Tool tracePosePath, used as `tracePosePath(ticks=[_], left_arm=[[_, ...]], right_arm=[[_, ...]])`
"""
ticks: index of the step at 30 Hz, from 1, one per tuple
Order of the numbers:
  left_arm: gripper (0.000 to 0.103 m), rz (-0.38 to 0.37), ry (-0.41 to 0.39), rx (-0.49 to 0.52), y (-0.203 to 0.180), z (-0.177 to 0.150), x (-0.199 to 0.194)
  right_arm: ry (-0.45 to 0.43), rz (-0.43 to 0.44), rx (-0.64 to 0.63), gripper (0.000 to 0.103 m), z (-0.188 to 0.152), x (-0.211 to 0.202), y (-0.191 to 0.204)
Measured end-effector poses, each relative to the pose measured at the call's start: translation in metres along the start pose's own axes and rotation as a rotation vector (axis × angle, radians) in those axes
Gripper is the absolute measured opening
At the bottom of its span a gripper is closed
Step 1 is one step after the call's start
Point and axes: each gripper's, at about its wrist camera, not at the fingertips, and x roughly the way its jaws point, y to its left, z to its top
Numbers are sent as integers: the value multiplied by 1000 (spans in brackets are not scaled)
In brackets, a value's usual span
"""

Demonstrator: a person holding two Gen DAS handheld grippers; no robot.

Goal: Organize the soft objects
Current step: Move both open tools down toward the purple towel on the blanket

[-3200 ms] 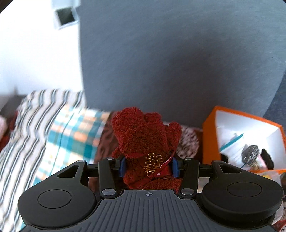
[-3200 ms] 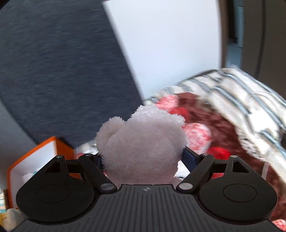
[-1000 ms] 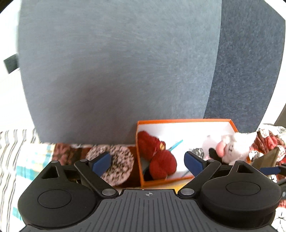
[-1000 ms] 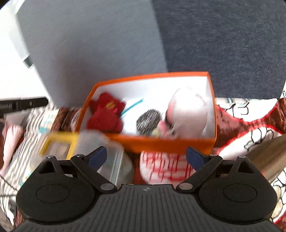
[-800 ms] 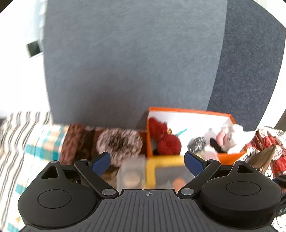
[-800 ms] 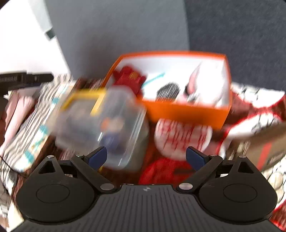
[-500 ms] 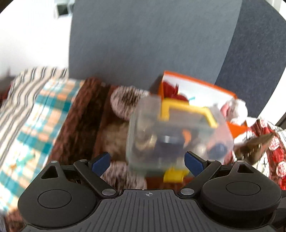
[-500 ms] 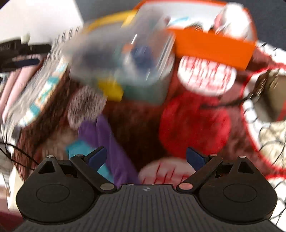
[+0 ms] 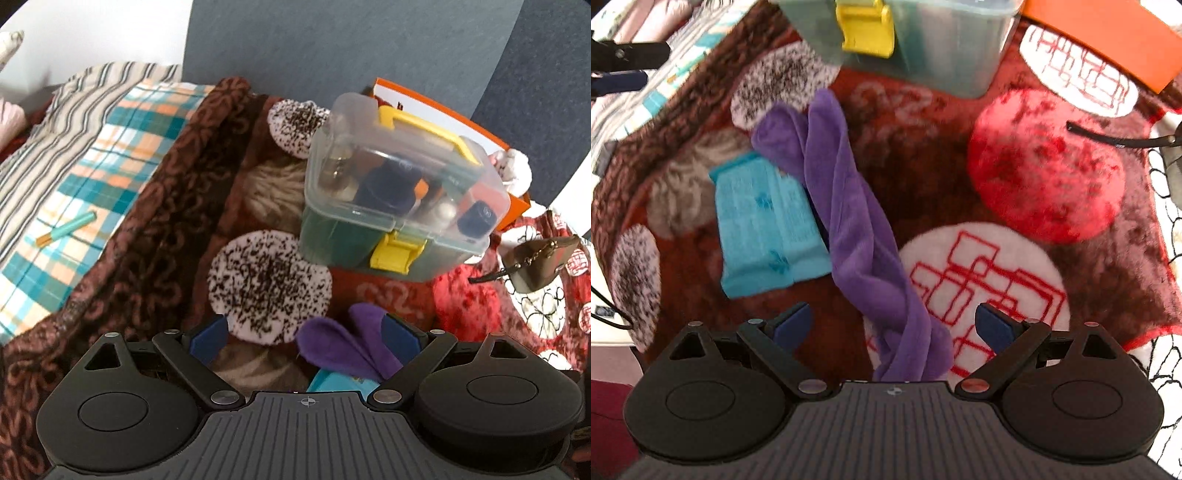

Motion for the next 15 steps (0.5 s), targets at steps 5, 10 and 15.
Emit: tracePosePath(ticks=[5,10,15], left_arm=[[103,3,11,7,-1,-4,0],[103,1,29,4,-3,-5,5],[103,-8,43,19,-10,-5,11]], right_arm=[[27,-2,12,88,-3,13,-3],[42,12,47,75,-4,20,-12],[24,3,57,51,-5,18,-18]])
